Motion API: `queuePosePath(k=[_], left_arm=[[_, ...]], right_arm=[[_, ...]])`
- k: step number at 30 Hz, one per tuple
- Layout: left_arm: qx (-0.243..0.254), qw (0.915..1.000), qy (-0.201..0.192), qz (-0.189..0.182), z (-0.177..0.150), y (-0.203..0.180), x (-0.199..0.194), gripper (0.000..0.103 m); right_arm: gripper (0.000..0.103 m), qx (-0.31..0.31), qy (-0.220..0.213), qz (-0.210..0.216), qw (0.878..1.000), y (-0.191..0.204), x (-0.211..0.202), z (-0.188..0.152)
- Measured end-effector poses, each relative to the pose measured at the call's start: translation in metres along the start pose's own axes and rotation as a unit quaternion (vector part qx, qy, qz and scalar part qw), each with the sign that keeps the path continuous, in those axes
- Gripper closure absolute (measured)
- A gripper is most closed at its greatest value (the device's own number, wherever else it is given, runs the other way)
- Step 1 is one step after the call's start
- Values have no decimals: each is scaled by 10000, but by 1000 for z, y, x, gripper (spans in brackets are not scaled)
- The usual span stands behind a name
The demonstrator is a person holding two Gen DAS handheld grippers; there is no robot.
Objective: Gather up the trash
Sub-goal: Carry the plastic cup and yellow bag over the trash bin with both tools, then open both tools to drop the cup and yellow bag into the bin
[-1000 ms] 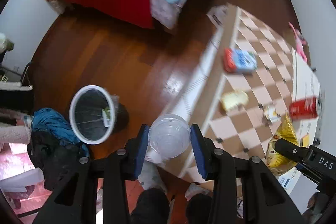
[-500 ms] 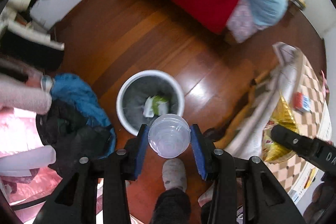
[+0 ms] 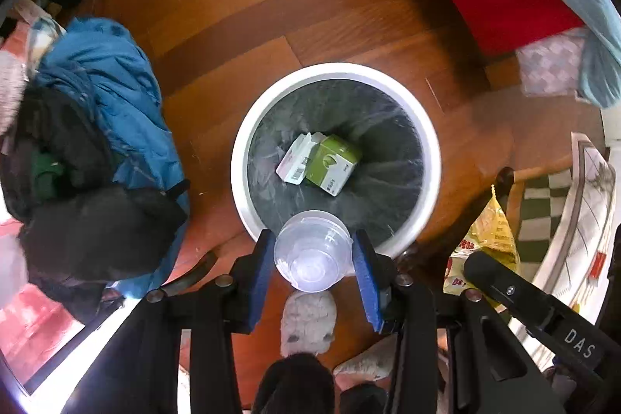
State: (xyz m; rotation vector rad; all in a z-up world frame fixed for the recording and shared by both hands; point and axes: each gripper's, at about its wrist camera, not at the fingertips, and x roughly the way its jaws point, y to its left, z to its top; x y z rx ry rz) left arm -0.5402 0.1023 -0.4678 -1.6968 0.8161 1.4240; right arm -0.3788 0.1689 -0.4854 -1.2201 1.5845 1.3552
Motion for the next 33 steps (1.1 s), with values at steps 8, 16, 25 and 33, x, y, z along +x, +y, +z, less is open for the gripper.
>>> queuePosePath(k=[8, 16, 25, 33], left_arm=[[-546, 9957, 275, -693, 26, 33, 29, 26], [-583, 9983, -8, 71, 11, 49, 4, 5], [-163, 9946, -459, 915, -16, 40, -39, 5], [129, 9880, -837, 1294, -35, 27, -79, 5]], right_arm=[[47, -15, 267, 155, 9995, -10, 55, 21], [4, -370, 140, -358, 9986, -2, 50, 15], [4, -833, -200, -1017, 9911, 11, 19, -3], [4, -1029, -438, -1092, 9877, 20, -20, -27]])
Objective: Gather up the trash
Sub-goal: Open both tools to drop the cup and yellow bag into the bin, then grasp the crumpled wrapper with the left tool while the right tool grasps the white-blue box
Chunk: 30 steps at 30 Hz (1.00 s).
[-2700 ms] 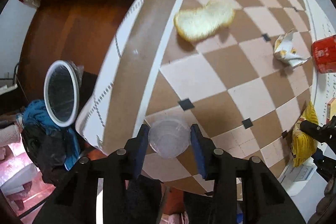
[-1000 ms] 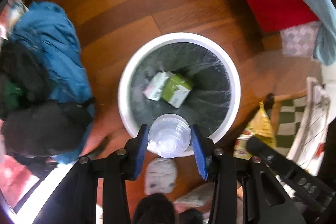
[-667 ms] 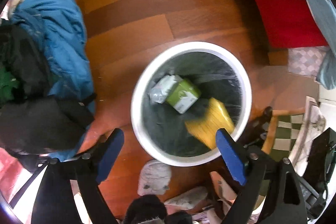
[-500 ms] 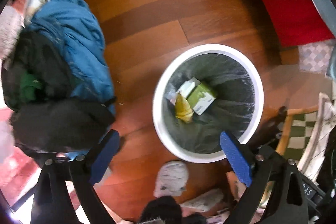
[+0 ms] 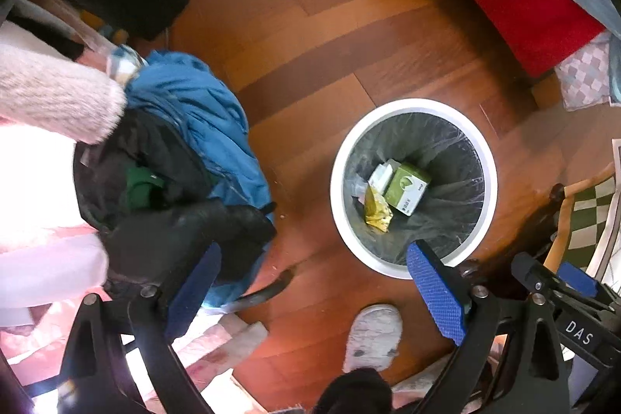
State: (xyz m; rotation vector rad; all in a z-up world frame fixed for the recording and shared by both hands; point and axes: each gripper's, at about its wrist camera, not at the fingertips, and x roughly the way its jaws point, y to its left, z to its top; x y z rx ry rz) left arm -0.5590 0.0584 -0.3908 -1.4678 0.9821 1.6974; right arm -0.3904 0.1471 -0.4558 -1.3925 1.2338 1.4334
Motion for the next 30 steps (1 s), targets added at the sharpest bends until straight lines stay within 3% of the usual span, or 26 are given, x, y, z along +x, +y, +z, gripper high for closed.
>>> queuePosePath(k=[10, 19, 26, 30], left_arm=[[335, 9984, -400, 212, -18, -9, -69, 5], [476, 9964, -644, 285, -49, -17, -138, 5], [676, 9933, -889, 290, -71, -48, -189, 5], [1008, 9895, -999, 275, -86, -86, -208, 5]], right_arm=[[4, -295, -386, 51, 9988, 5, -68, -28], [4, -246, -823, 442, 9953, -14, -152, -60], [4, 349, -1122, 948, 9885, -70, -217, -93], [4, 1093, -1270, 1206, 9785, -133, -247, -124]])
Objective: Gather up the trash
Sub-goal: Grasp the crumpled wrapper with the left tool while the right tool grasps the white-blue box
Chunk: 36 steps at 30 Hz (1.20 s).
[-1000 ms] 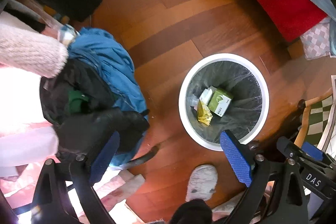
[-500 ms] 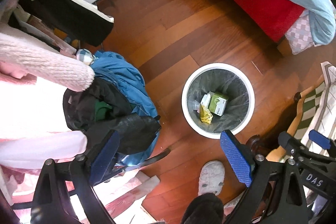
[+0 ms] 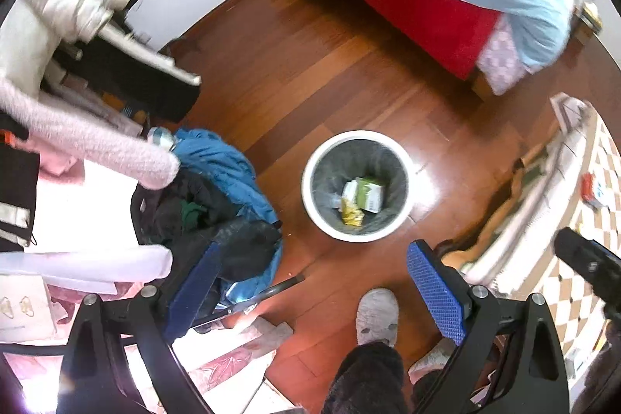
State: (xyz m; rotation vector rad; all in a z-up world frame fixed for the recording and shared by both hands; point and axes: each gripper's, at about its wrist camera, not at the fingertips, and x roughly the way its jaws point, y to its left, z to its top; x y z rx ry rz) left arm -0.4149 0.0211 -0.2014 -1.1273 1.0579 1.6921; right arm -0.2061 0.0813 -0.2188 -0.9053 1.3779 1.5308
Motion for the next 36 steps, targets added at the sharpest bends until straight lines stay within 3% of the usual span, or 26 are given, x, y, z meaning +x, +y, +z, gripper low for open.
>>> queuePosePath(k=[5, 9, 11, 14, 18, 22, 25, 27, 29, 31, 36], left_arm=[[708, 9974, -38, -160, -13, -82, -7, 5], [1365, 9899, 118, -355, -37, -168, 5, 5], [1628, 9856, 176, -423, -48, -205, 10, 5], [2153, 9752, 250, -440, -68, -272, 26, 5], [2738, 9606, 285, -374, -84, -341, 43, 5], [3103, 9492, 306, -417, -90, -388, 51, 5], [3381, 9391, 284, -550, -93, -418, 48, 5], [3520, 9326, 313, -735, -95, -440, 44, 5], [3468, 9299, 506, -1113, -95, -460, 41, 5], [3386, 9285, 697, -1356, -94, -479, 40, 6], [3288, 9239, 943, -1714, -93, -530, 46, 6]], right_arm=[[4, 1422, -164, -100, 9897, -112, -45, -37], [4, 2961, -180, -440, 9540, -226, -60, -92], [4, 3876, -165, -535, 9201, -287, -62, -129], [4, 5218, -222, -547, 8510, -371, -60, -188], [4, 6295, -518, -597, 7730, -449, -55, -243], [7, 6827, -682, -517, 7257, -494, -43, -264], [24, 7017, -523, -339, 7098, -514, -29, -267], [34, 7015, -343, -439, 7105, -518, -30, -263], [55, 6925, -251, -418, 7197, -520, -32, -260], [58, 6793, -308, -238, 7328, -521, -35, -256], [58, 6228, -458, -759, 7774, -527, -54, -239]])
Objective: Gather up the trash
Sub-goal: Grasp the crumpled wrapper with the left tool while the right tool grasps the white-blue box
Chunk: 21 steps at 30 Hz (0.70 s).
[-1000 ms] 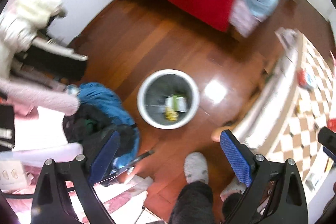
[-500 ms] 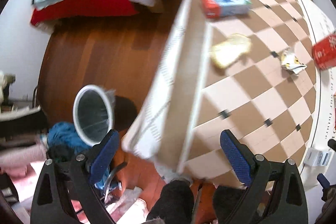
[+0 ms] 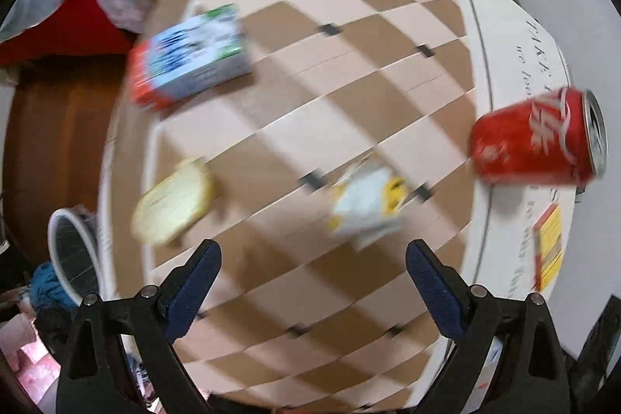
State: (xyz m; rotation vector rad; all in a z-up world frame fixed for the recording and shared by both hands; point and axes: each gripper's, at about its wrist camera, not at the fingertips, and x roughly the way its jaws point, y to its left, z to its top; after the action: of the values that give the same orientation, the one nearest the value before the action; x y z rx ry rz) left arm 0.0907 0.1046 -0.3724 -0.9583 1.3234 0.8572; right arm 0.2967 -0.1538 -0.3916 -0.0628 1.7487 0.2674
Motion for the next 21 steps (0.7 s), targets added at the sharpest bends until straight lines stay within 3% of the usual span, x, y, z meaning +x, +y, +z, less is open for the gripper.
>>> queuePosePath(k=[1, 4, 6, 9, 16, 21], left_arm=[[36, 10000, 61, -26, 5, -5, 5, 6], [180, 9997, 193, 12, 16, -20, 22, 19], [261, 9993, 206, 158, 22, -24, 31, 48], [298, 9993, 122, 180, 23, -34, 30, 63], [398, 9983, -188, 394, 12, -49, 6, 63], [220, 9976, -551, 369, -2, -29, -39, 63]], right_arm=[[58, -125, -15, 0, 9999, 4, 0, 5], [56, -451, 221, -148, 9986, 14, 11, 15], [56, -531, 283, -246, 9979, 14, 16, 14], [55, -690, 212, -483, 9962, 25, 21, 6], [62, -947, 86, -459, 9944, 37, 16, -16], [62, -1743, -128, -448, 9836, 68, -14, -33]])
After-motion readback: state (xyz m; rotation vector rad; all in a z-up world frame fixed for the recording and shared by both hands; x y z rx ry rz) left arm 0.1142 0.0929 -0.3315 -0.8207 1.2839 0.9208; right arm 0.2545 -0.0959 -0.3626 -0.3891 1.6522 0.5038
